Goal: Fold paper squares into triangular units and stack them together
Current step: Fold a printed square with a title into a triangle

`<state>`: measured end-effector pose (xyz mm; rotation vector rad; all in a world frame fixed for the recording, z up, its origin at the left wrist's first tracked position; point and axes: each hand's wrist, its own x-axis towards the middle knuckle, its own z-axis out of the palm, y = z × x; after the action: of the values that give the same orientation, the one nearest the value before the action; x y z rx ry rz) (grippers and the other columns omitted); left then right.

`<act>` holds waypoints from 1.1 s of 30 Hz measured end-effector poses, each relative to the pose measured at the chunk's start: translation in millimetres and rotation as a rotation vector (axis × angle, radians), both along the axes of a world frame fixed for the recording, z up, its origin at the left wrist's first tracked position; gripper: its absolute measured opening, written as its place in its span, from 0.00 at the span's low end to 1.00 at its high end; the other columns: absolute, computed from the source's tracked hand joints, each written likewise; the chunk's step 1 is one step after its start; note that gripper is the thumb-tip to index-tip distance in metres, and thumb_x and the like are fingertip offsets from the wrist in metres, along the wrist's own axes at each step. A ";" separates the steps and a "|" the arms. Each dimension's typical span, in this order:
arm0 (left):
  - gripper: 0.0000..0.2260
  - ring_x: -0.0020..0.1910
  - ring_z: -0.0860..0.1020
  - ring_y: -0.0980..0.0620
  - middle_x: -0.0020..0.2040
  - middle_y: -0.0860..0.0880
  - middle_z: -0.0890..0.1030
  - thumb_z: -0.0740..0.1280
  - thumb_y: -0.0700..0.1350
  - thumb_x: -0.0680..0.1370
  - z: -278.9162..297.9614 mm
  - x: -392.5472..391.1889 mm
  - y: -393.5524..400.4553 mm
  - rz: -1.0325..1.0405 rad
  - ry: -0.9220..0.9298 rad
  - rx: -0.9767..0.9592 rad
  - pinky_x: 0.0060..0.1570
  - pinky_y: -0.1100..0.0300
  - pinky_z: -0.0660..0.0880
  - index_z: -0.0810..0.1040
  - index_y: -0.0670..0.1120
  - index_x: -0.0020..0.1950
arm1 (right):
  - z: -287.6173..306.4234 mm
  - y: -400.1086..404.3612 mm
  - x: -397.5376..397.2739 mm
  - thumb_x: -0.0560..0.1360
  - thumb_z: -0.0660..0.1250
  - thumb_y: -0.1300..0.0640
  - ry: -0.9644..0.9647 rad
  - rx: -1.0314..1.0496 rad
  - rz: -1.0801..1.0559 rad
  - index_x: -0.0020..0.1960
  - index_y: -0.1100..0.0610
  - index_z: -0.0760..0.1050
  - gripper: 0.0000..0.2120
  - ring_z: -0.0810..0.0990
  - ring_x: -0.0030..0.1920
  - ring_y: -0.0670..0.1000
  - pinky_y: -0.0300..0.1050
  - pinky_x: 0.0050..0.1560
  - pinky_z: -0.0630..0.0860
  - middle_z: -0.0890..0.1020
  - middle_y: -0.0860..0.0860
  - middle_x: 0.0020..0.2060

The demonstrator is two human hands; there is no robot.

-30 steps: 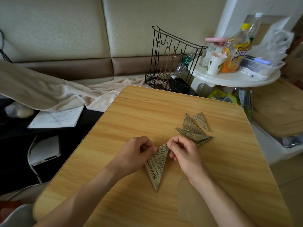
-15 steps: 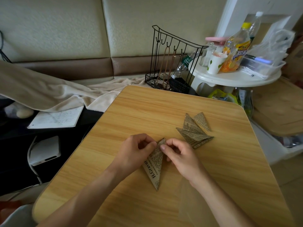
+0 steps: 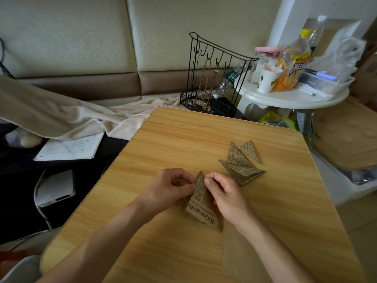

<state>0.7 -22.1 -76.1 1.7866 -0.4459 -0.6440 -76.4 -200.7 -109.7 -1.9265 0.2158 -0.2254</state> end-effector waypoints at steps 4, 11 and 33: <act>0.04 0.47 0.85 0.40 0.45 0.41 0.86 0.74 0.40 0.77 -1.0 -3.0 -2.5 0.020 -0.020 0.004 0.48 0.46 0.82 0.84 0.45 0.52 | 7.0 4.0 -3.3 0.83 0.67 0.53 -0.013 -0.023 0.004 0.49 0.54 0.81 0.07 0.74 0.38 0.43 0.47 0.41 0.72 0.80 0.54 0.39; 0.05 0.38 0.79 0.50 0.47 0.38 0.85 0.72 0.38 0.78 -2.8 -1.6 -4.7 0.119 -0.016 0.022 0.39 0.55 0.77 0.82 0.43 0.53 | 9.9 3.8 -9.6 0.60 0.73 0.22 0.124 -0.023 0.183 0.68 0.33 0.68 0.40 0.75 0.59 0.33 0.30 0.57 0.72 0.76 0.34 0.58; 0.12 0.40 0.85 0.48 0.43 0.49 0.84 0.66 0.38 0.81 -7.7 -0.6 -3.7 0.102 -0.172 -0.006 0.41 0.47 0.80 0.78 0.56 0.53 | 2.5 1.0 -5.1 0.78 0.65 0.66 -0.099 -0.207 -0.032 0.52 0.47 0.78 0.14 0.70 0.27 0.44 0.40 0.28 0.65 0.76 0.42 0.30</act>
<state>0.1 -25.7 -83.7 1.8540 -0.4688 -0.4188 -81.5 -199.7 -107.1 -2.1112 0.1626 -0.3765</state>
